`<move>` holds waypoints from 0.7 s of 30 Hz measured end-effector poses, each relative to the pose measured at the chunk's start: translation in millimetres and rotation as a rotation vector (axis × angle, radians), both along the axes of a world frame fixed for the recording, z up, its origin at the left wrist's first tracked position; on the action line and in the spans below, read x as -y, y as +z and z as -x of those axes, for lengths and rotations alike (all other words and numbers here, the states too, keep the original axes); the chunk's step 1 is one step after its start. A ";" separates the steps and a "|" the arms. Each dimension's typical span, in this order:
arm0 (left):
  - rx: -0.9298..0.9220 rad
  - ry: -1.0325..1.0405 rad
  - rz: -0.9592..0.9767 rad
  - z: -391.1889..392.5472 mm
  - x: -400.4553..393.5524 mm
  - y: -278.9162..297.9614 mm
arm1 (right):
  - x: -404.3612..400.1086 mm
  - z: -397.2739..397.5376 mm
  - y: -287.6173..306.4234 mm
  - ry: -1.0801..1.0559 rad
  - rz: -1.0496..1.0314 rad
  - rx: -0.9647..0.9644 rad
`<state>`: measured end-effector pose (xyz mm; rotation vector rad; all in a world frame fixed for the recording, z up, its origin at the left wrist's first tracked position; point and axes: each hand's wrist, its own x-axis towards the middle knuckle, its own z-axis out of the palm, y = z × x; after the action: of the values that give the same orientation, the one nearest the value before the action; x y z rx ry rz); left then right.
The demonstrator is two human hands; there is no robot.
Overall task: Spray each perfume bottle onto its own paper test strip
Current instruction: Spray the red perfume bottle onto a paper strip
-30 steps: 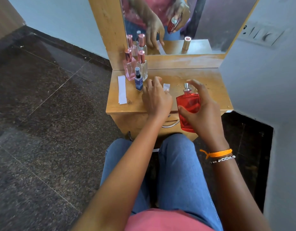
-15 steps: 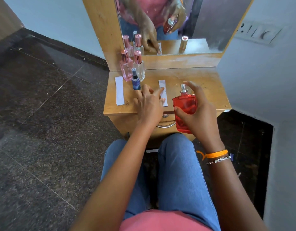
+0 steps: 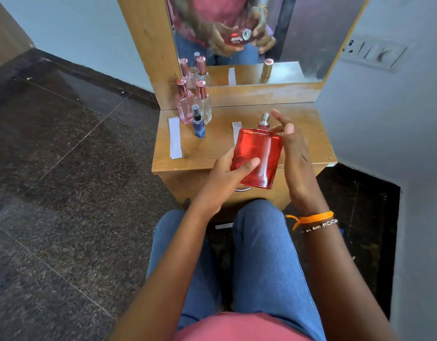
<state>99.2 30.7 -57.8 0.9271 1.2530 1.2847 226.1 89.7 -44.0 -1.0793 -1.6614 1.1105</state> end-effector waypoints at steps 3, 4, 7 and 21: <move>-0.032 0.041 -0.001 2.8 1.5 0.2 | -23.9 -4.3 -11.5 -0.168 -0.116 0.128; -0.040 0.048 -0.004 3.3 1.8 0.5 | -32.6 -5.2 -18.3 -0.176 -0.140 0.225; -0.061 0.051 -0.021 4.1 2.6 3.0 | -49.2 -5.8 -32.5 -0.148 -0.148 0.401; -0.020 -0.037 -0.067 15.3 9.6 7.9 | -48.6 -3.3 47.0 0.622 0.225 -0.275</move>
<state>83.9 21.1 -49.9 1.0089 1.2084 1.2977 229.4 138.3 3.0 -0.4998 -1.7152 1.7890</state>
